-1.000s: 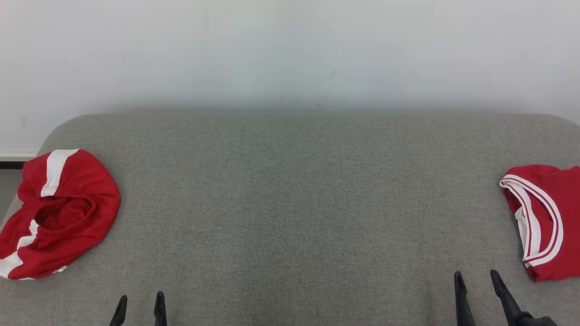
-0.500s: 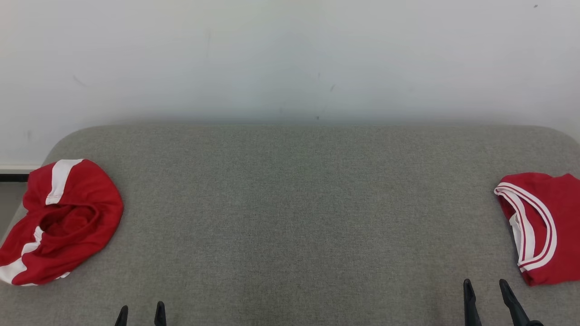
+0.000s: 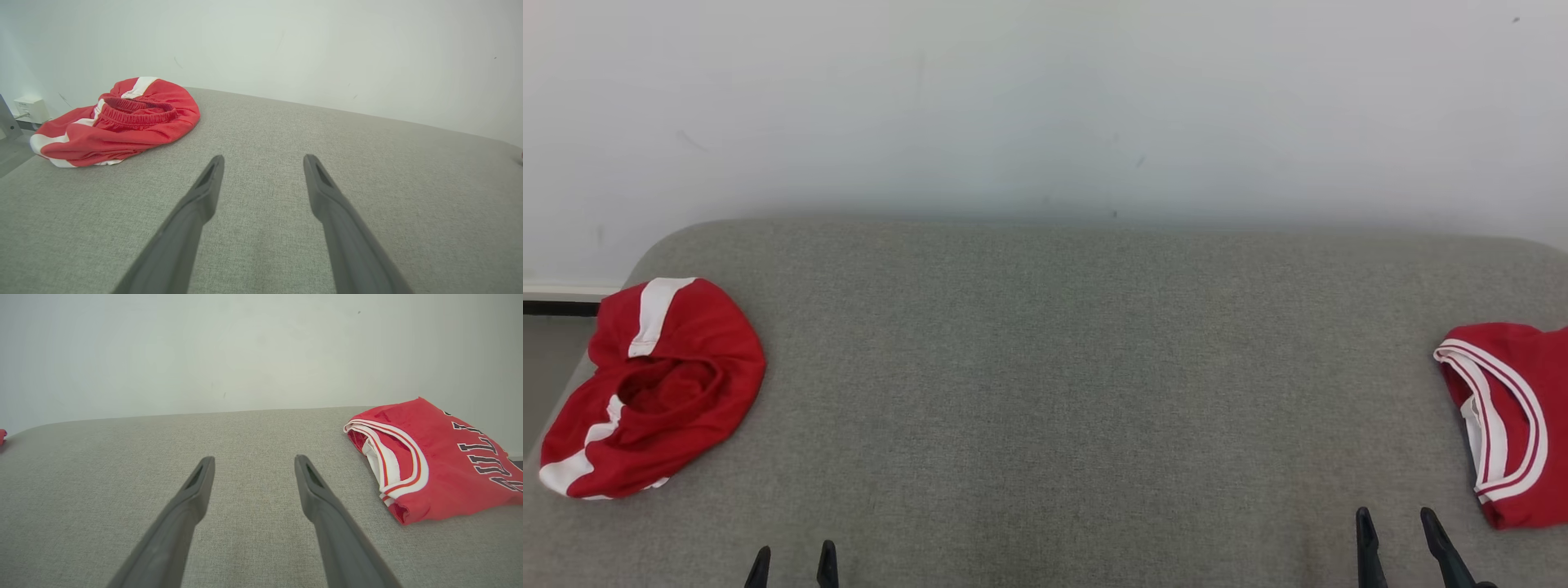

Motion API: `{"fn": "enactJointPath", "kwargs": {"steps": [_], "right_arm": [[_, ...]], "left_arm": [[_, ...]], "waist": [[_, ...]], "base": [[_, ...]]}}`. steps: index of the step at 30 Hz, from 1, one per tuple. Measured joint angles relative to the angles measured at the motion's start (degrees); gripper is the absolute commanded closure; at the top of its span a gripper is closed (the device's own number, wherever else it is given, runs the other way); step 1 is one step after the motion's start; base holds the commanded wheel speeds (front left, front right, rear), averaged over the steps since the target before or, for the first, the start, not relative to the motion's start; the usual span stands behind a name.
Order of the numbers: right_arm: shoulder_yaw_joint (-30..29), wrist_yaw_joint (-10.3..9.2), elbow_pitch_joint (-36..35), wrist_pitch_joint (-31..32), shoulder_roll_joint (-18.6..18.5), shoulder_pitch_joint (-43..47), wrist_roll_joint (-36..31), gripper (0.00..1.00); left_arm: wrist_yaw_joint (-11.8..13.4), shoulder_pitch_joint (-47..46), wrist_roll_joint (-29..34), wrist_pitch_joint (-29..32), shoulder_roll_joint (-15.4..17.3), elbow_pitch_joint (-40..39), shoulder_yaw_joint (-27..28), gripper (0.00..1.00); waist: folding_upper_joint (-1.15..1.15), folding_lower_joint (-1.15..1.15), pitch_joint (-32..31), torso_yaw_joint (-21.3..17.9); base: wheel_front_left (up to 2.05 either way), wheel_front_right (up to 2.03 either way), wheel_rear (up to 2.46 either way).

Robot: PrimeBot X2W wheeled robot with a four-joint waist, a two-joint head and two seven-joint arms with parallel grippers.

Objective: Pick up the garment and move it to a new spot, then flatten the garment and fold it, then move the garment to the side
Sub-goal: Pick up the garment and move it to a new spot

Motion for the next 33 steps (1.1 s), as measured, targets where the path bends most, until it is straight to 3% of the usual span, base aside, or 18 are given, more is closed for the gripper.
{"fn": "enactJointPath", "kwargs": {"steps": [12, 26, 33], "right_arm": [[1.02, 0.00, 0.31, -0.02, 0.01, -0.04, 1.47, 0.00], [4.53, 0.00, 0.07, -0.02, 0.02, -0.20, 1.80, 0.00], [9.06, 0.00, 1.44, -0.02, 0.05, -2.77, 1.45, 0.00]], "left_arm": [[0.67, -0.45, 1.03, 0.01, -0.01, -0.56, 0.65, 0.00], [0.32, 0.84, 1.93, 0.00, -0.03, -1.36, 3.78, 0.00], [0.85, 2.68, 0.88, 0.00, -0.01, -2.94, 6.67, 0.00]], "waist": [[0.00, 0.00, -0.08, 5.46], [0.01, 0.00, -0.24, 19.37], [0.01, 0.00, 0.63, 24.64]], "base": [[0.00, 0.00, 0.00], [0.00, 0.00, 0.00], [0.00, 0.00, 0.00]]}}
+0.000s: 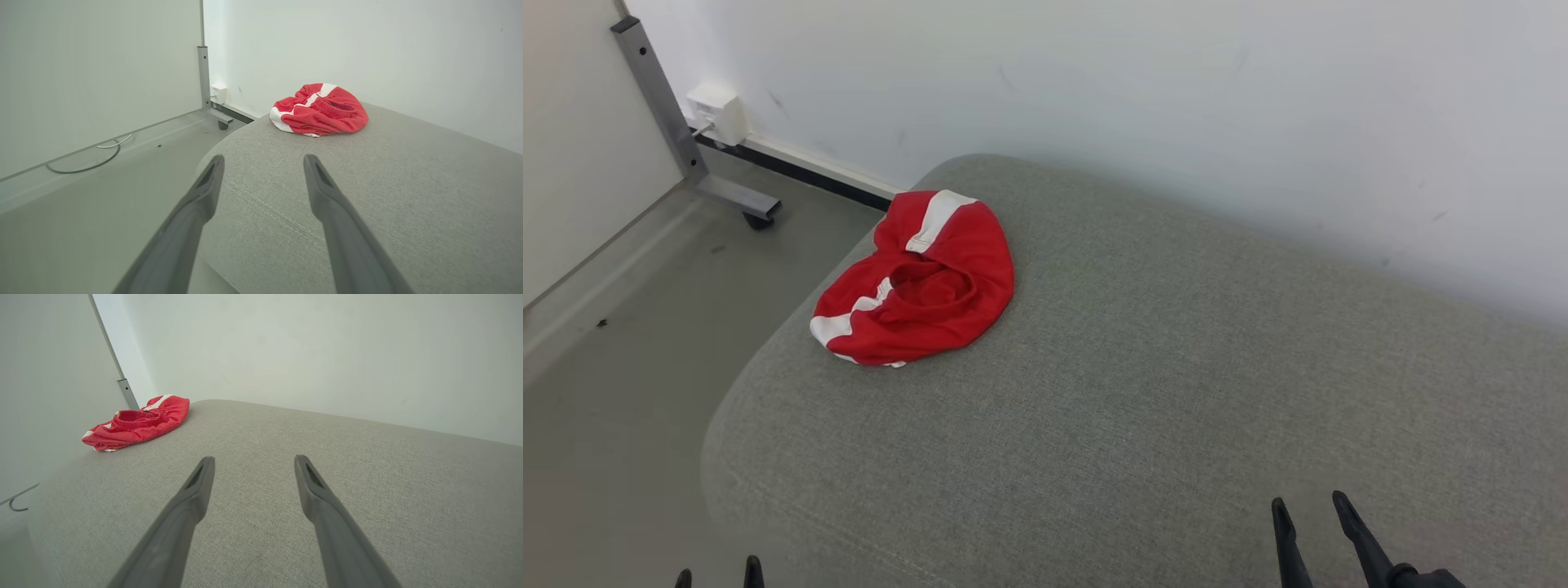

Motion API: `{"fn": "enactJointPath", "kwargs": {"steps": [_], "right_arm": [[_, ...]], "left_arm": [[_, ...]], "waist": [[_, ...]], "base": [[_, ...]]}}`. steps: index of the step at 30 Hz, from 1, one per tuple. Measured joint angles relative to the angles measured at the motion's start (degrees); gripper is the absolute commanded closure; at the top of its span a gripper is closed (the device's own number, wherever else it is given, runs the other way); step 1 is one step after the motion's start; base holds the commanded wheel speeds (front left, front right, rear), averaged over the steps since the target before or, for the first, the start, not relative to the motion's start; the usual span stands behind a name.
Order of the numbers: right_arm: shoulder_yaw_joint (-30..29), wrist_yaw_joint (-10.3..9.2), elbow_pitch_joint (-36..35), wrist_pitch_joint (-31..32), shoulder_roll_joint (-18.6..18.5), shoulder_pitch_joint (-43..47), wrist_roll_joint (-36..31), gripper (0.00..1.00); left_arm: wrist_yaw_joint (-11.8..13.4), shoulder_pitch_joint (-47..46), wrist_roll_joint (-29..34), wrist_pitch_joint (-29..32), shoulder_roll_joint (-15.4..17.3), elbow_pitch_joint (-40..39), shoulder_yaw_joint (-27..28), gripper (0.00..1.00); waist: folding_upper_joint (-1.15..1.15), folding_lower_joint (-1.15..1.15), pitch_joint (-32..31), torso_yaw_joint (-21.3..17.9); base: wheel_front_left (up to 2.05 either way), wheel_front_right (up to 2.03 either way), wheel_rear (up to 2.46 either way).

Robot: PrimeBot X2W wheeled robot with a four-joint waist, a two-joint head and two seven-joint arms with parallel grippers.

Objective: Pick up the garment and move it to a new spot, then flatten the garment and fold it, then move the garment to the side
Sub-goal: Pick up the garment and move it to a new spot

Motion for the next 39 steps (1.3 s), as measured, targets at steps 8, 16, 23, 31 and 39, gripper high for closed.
{"fn": "enactJointPath", "kwargs": {"steps": [8, 16, 23, 31, 39], "right_arm": [[1.80, 0.00, 1.78, 0.00, 0.00, -2.76, -0.73, 0.00], [1.60, 0.00, 1.82, 0.00, 0.00, -2.98, -0.98, 0.00], [1.41, 0.00, 1.32, 0.00, 0.00, -2.47, -1.58, 0.00], [-0.26, 0.00, -1.36, 0.00, 0.00, -2.00, -4.58, 0.00], [-0.23, 0.00, -3.68, 0.51, 0.05, -6.12, -8.45, 0.00]], "left_arm": [[1.34, 0.99, -2.20, 0.00, 0.00, -1.60, 0.82, 0.00], [1.58, 0.71, -2.52, 0.00, 0.00, -1.21, 0.69, 0.00], [1.48, -1.48, -4.23, 0.00, 0.02, 0.74, 1.64, 0.00], [-0.05, -14.59, -5.41, 1.98, 2.42, 14.85, 0.81, 0.00], [-0.57, -34.09, -15.28, 12.77, 8.37, 26.47, 4.49, 0.00]], "waist": [[0.00, 0.00, 2.50, 1.91], [0.00, 0.00, 2.83, 2.01], [0.00, 0.00, 3.12, 1.85], [0.00, 0.00, 5.36, 1.39], [0.00, 0.00, 10.07, -2.05]], "base": [[0.00, 0.00, 0.00], [0.00, 0.00, 0.00], [0.00, 0.00, 0.00], [0.00, 0.00, 0.00], [0.00, 0.00, 0.00]]}}
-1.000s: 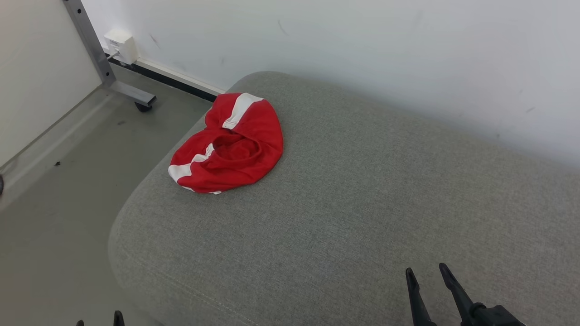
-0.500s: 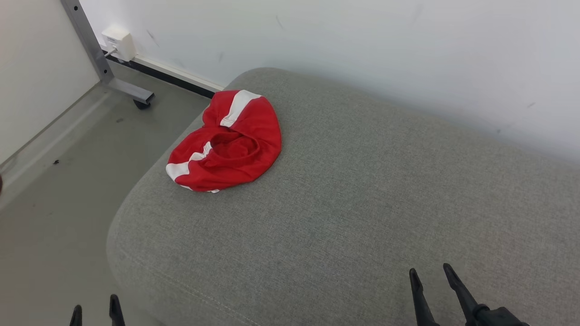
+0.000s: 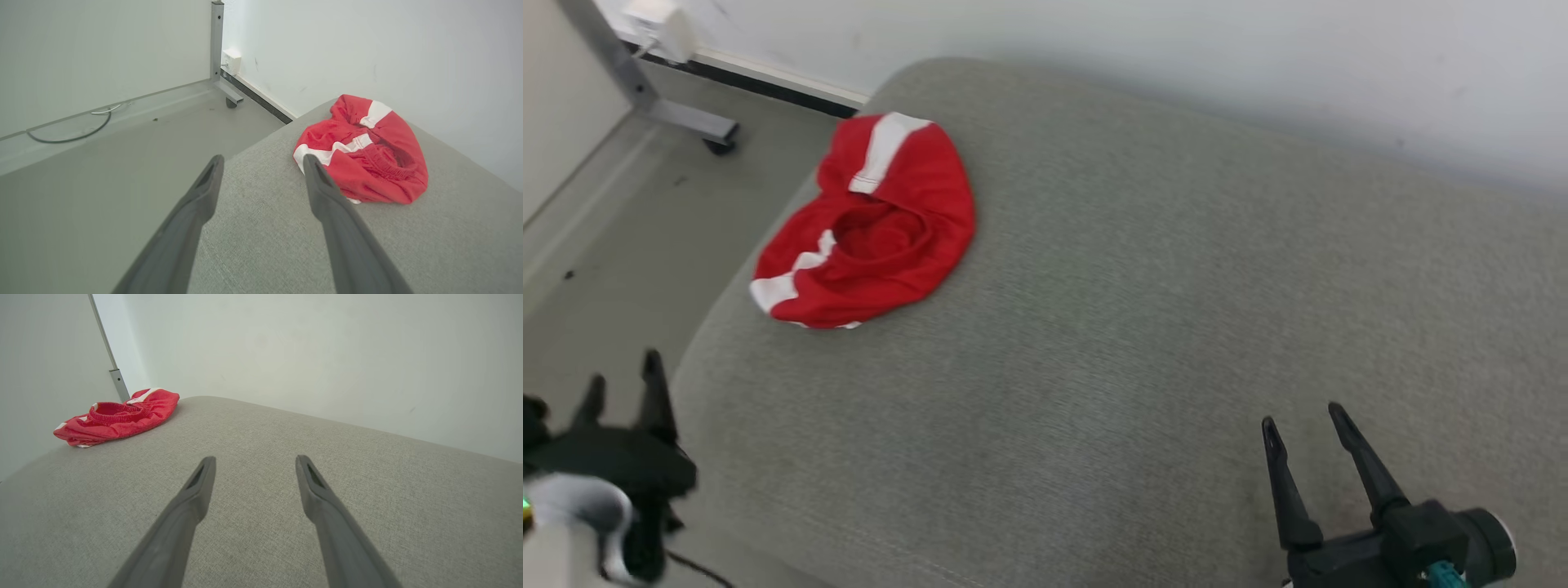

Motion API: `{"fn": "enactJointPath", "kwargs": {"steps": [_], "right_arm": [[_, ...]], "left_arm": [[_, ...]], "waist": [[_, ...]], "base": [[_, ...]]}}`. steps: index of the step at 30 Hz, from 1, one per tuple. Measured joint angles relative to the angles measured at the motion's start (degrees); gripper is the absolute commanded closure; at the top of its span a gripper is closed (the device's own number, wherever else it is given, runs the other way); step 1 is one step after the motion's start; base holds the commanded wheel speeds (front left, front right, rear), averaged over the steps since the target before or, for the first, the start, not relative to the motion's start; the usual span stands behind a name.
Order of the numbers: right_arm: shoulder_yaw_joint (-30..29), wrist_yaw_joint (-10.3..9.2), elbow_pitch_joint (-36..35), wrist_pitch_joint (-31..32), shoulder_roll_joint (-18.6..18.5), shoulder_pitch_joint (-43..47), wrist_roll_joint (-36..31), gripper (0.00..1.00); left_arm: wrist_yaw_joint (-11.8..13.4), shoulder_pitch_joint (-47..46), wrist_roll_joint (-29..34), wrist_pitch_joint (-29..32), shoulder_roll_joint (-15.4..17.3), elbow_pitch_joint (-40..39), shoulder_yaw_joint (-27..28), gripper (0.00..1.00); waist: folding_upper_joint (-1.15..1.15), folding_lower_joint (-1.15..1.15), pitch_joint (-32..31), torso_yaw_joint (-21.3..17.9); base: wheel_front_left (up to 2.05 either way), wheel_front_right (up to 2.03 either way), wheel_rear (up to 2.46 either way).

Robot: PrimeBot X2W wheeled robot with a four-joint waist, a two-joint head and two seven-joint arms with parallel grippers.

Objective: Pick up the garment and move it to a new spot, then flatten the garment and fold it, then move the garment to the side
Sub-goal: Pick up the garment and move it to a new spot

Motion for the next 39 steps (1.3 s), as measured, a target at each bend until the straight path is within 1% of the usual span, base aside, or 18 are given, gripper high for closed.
{"fn": "enactJointPath", "kwargs": {"steps": [3, 5, 7, 10, 13, 16, 20, 22, 30, 32, 33, 34, 35, 37, 39], "right_arm": [[0.16, 0.00, -1.16, 0.52, -0.14, -1.36, -0.73, 0.00], [0.41, 0.00, -2.29, 0.86, -0.25, -2.11, -0.96, 0.00], [0.30, 0.00, -3.54, 1.02, -0.24, -2.82, -1.18, 0.00], [-0.07, 0.00, -5.09, 1.07, -0.24, -3.26, -1.20, 0.00], [0.10, 0.00, -6.01, 1.07, -0.22, -3.78, -1.20, 0.00], [-0.05, 0.00, -6.42, 0.99, -0.18, -4.14, -0.69, 0.00], [0.44, 0.00, -6.60, 0.69, -0.15, -5.02, -0.20, 0.00], [1.01, 0.00, -6.66, 0.47, -0.13, -5.43, 0.10, 0.00], [1.79, 0.00, -6.15, -0.05, -0.12, -6.28, 1.87, 0.00], [1.72, 0.00, -5.93, -0.11, -0.12, -6.37, 1.99, 0.00], [1.67, 0.00, -5.88, -0.12, -0.12, -6.43, 2.12, 0.00], [1.60, 0.00, -5.77, -0.13, -0.12, -6.47, 2.38, 0.00], [1.60, 0.00, -5.69, -0.21, -0.11, -6.49, 2.46, 0.00], [1.63, 0.00, -5.47, -0.30, -0.11, -6.56, 2.47, 0.00], [1.66, 0.00, -5.17, -0.31, -0.11, -6.72, 2.57, 0.00]], "left_arm": [[-0.03, -5.64, -3.58, 3.82, 2.81, 2.71, 1.47, 0.00], [-0.05, -9.05, -8.61, 7.19, 4.03, 4.56, 3.72, 0.00], [-0.30, -11.02, -10.94, 10.91, 5.89, 5.46, 4.67, 0.00], [-0.30, -14.75, -16.15, 15.89, 8.20, 6.52, 7.27, 0.00], [0.14, -17.48, -19.41, 22.05, 10.31, 7.73, 8.83, 0.00], [1.81, -19.07, -22.01, 28.21, 11.39, 8.11, 9.79, 0.00], [6.10, -20.33, -22.57, 33.34, 13.80, 7.31, 10.36, 0.00], [8.33, -20.18, -22.59, 35.84, 14.43, 7.01, 10.29, 0.00], [14.93, -17.42, -21.97, 41.23, 15.73, 4.38, 10.32, 0.00], [15.70, -17.02, -22.06, 43.30, 16.23, 3.81, 10.28, 0.00], [15.71, -16.67, -22.50, 44.69, 16.58, 3.45, 10.33, 0.57], [15.70, -16.40, -22.75, 45.96, 16.90, 2.89, 10.34, 0.89], [15.72, -16.05, -22.88, 46.68, 17.08, 2.20, 10.40, 1.00], [15.92, -14.88, -22.93, 47.86, 17.06, 0.86, 10.25, 1.00], [15.60, -13.85, -22.94, 48.63, 16.75, -0.75, 9.68, 1.00]], "waist": [[0.00, 0.00, 2.26, -2.47], [0.00, 0.01, 3.92, -4.38], [0.00, 0.01, 5.58, -6.37], [0.00, 0.01, 8.22, -9.22], [0.00, 0.01, 10.89, -11.91], [0.01, 0.01, 13.37, -14.48], [0.00, 0.01, 16.29, -17.60], [0.00, 0.01, 17.52, -19.17], [0.00, -0.01, 21.30, -24.36], [-0.01, -0.01, 22.03, -25.21], [-0.01, -0.01, 22.32, -25.54], [-0.01, -0.01, 22.55, -25.84], [-0.02, -0.01, 22.69, -26.04], [-0.01, -0.01, 22.63, -26.12], [-0.01, -0.02, 22.28, -26.00]], "base": [[0.00, 0.00, 0.00], [0.00, 0.00, 0.00], [0.00, 0.00, 0.00], [0.00, 0.00, 0.00], [0.00, 0.00, 0.00], [0.00, 0.00, 0.00], [0.00, 0.00, 0.00], [0.00, 0.00, 0.00], [0.00, 0.00, 0.00], [0.00, 0.00, 0.00], [0.00, 0.00, 0.00], [0.00, 0.00, 0.00], [0.00, 0.00, 0.00], [0.00, 0.00, 0.00], [0.00, 0.00, 0.00]]}}
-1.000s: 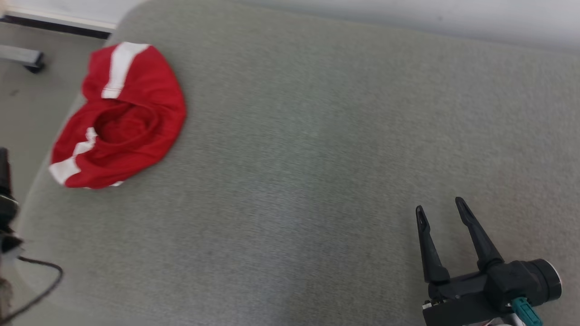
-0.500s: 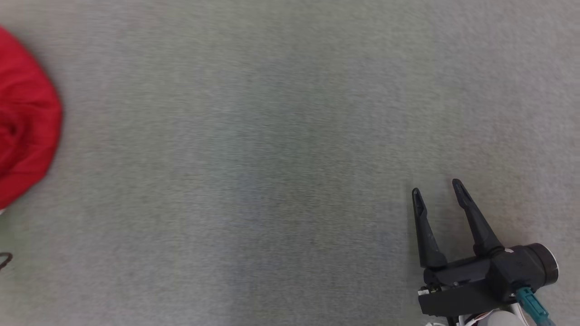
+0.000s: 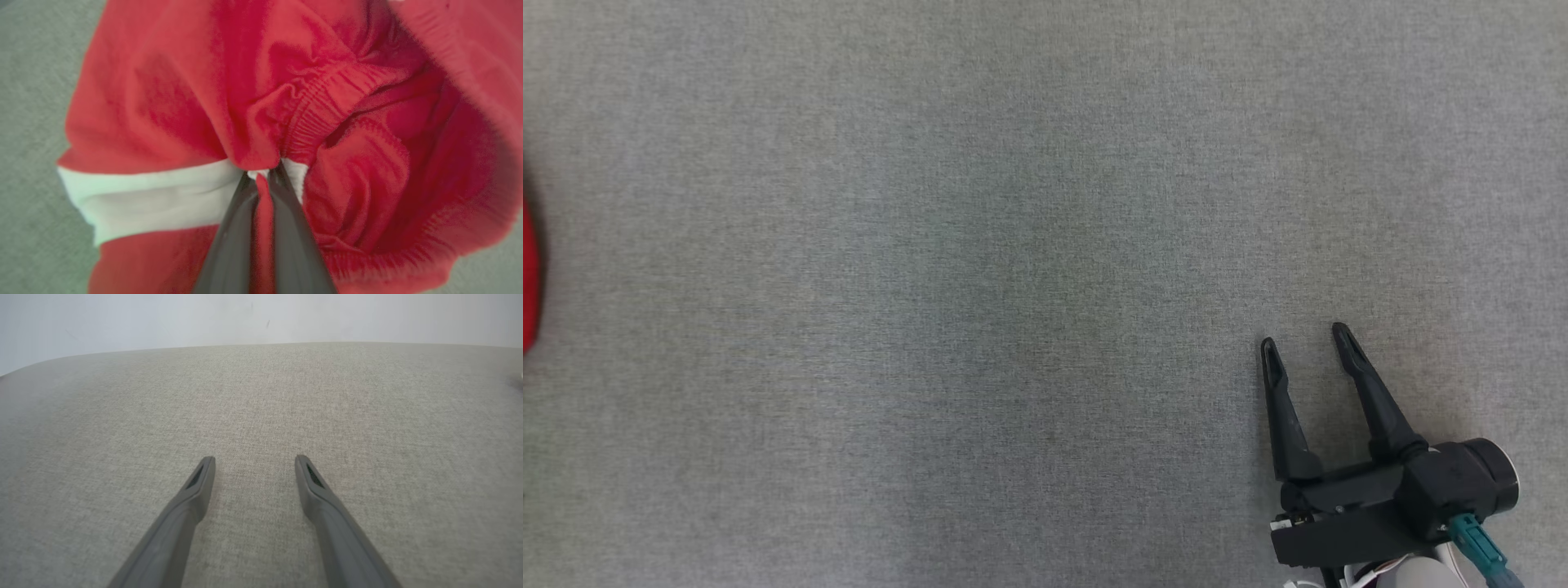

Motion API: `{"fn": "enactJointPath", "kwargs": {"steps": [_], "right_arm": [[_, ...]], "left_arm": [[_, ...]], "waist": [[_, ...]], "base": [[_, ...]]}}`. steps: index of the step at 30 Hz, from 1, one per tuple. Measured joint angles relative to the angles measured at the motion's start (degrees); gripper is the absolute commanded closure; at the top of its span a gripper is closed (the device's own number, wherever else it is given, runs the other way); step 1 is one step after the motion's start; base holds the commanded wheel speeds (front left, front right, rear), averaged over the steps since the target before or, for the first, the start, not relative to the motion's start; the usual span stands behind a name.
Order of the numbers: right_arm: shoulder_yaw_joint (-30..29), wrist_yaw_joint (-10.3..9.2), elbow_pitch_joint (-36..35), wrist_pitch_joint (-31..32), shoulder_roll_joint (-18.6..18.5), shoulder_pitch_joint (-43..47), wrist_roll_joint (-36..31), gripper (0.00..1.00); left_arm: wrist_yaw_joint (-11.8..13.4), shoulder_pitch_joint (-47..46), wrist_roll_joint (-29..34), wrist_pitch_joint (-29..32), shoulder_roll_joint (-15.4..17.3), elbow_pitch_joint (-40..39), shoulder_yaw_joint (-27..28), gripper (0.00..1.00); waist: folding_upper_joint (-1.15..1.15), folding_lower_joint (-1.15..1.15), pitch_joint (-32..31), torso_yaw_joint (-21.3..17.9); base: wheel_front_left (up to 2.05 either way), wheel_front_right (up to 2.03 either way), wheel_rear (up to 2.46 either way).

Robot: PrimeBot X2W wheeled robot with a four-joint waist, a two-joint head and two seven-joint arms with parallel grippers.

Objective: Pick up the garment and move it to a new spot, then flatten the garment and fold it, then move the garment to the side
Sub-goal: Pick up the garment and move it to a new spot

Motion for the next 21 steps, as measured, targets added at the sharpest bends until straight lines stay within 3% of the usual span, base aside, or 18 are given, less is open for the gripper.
{"fn": "enactJointPath", "kwargs": {"steps": [4, 11, 15, 21], "right_arm": [[0.68, 0.00, 1.20, -0.05, 0.01, -0.59, 0.92, 0.00], [1.54, 0.00, 2.93, -0.09, 0.02, -0.17, 3.02, 0.00], [1.16, 0.00, 3.63, -0.19, 0.03, 1.19, 4.20, 0.00], [1.07, 0.00, 4.36, -0.20, 0.04, 3.75, 5.57, 0.00]], "left_arm": [[-0.99, 2.42, -0.57, -0.14, -1.44, -4.92, 0.03, 1.00], [-4.83, 2.35, -1.63, -7.53, -3.65, -11.76, 1.88, 1.00], [-7.55, 0.13, -1.51, -9.79, -4.33, -14.94, 0.16, 1.00], [-9.58, -1.69, -0.76, -11.03, -6.46, -19.84, -3.67, 1.00]], "waist": [[0.00, 0.01, -1.95, 0.79], [0.01, 0.01, -6.60, 1.66], [0.01, 0.01, -10.20, 1.96], [0.01, 0.01, -16.38, 1.60]], "base": [[0.00, 0.00, 0.00], [0.00, 0.00, 0.00], [0.00, 0.00, 0.00], [0.00, 0.00, 0.00]]}}
